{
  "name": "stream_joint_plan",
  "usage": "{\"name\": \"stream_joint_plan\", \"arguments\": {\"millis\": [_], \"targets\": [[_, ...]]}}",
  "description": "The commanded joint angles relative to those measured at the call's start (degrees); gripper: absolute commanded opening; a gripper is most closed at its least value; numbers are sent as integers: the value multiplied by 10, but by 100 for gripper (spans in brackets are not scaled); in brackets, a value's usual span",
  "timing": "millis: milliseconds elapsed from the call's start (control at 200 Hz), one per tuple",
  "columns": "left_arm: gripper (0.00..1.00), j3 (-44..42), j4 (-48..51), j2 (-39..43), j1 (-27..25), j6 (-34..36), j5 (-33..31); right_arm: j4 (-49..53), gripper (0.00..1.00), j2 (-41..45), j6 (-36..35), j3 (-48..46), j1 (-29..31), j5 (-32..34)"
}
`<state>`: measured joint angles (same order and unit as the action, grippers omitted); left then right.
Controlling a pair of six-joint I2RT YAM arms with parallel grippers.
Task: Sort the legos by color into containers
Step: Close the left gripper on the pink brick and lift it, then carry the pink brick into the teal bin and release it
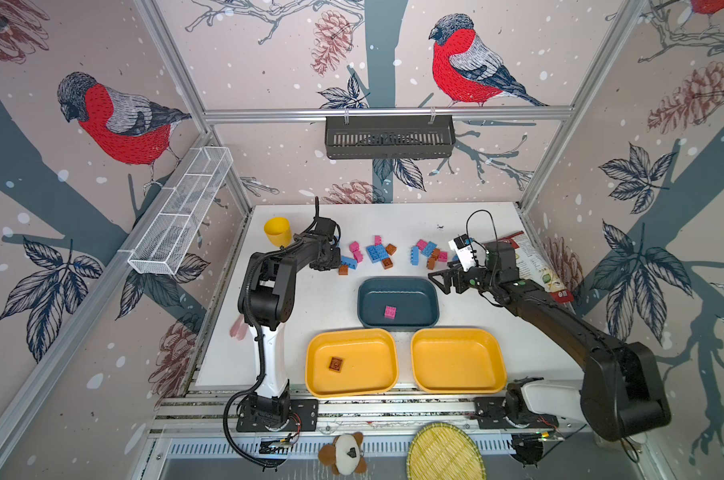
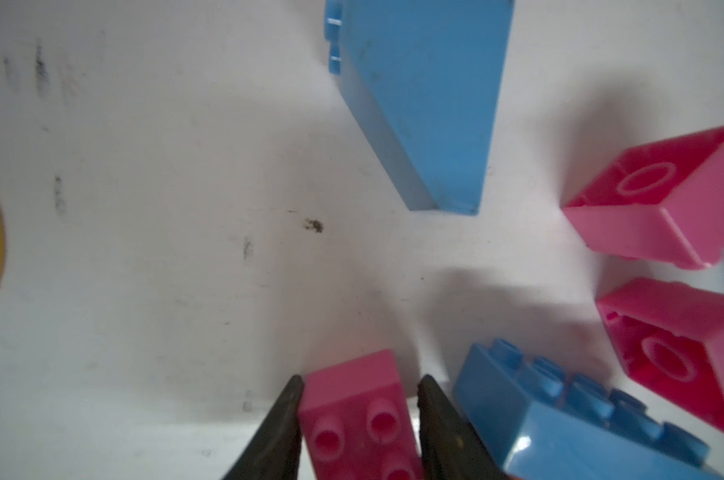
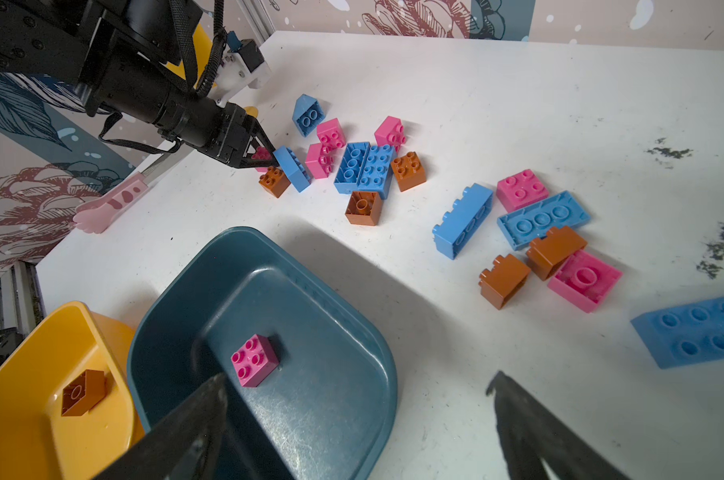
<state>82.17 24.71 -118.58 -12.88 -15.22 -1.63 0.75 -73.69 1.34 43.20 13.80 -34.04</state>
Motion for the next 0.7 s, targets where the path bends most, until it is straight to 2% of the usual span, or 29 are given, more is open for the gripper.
{"name": "stream_joint_plan", "arguments": {"millis": [0, 115, 365, 550, 695], "targets": [[36, 5, 1, -2, 2, -2, 1, -11, 100, 0, -1, 6, 0, -18], [29, 9, 4, -1, 2, 1, 3, -10, 100, 0, -1, 6, 0, -29], [26, 7, 37, 36, 2, 11, 7, -8, 99, 4, 0, 12, 1, -43], [26, -16, 92, 132, -5, 20, 57, 4, 100, 11, 2, 19, 4, -62], [26, -46, 131, 223, -38, 20, 107, 15, 99, 16, 3, 21, 4, -61]]}}
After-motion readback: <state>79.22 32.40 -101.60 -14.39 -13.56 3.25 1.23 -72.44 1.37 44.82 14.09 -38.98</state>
